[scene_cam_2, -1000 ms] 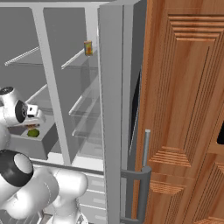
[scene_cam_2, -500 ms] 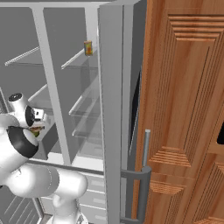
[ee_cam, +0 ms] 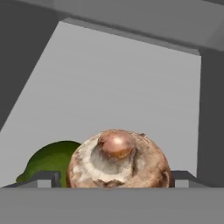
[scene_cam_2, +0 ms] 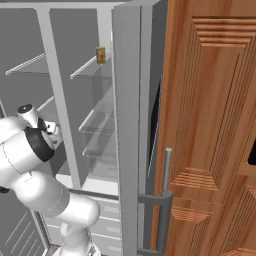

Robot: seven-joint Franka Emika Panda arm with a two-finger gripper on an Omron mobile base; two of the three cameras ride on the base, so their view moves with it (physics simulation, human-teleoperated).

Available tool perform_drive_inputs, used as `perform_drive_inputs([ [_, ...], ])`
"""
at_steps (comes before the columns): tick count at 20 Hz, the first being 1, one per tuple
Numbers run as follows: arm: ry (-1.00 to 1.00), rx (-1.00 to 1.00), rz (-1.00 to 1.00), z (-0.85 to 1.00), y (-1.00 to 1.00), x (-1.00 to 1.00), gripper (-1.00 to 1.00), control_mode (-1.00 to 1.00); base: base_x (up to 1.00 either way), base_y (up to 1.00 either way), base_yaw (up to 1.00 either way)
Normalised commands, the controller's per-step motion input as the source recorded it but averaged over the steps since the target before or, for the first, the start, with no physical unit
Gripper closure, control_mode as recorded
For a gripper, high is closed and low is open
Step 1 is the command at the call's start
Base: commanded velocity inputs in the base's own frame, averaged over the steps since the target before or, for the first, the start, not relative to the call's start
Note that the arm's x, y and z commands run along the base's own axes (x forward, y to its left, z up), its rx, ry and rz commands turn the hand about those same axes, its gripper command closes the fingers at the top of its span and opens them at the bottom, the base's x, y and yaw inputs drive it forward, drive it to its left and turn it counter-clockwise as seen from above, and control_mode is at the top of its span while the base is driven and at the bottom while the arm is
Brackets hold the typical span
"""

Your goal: Take the mushroom and lime from the fridge shelf and place them in the freezer drawer to begin freezing them.

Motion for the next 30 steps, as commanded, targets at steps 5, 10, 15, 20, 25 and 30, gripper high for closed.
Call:
perform_drive_inputs([
  [5,0.0,0.0,0.0,-0.05,-0.03,0.0,-1.0,-1.0,0.0,0.0,0.0],
  [10,0.01,0.0,0.0,-0.11,-0.35,-0.33,-1.0,-1.0,0.0,0.0,0.0],
  [15,-0.03,0.0,0.0,0.07,-0.04,-0.26,-1.0,-1.0,0.0,0.0,0.0],
  [20,-0.17,0.0,0.0,0.49,0.0,-0.18,-1.0,-1.0,0.0,0.0,0.0],
  [25,-0.22,0.0,0.0,0.61,-0.01,-0.46,-1.0,-1.0,0.0,0.0,0.0],
  [30,-0.24,0.05,-0.01,0.44,-0.31,-0.99,-1.0,-1.0,0.0,0.0,0.0],
])
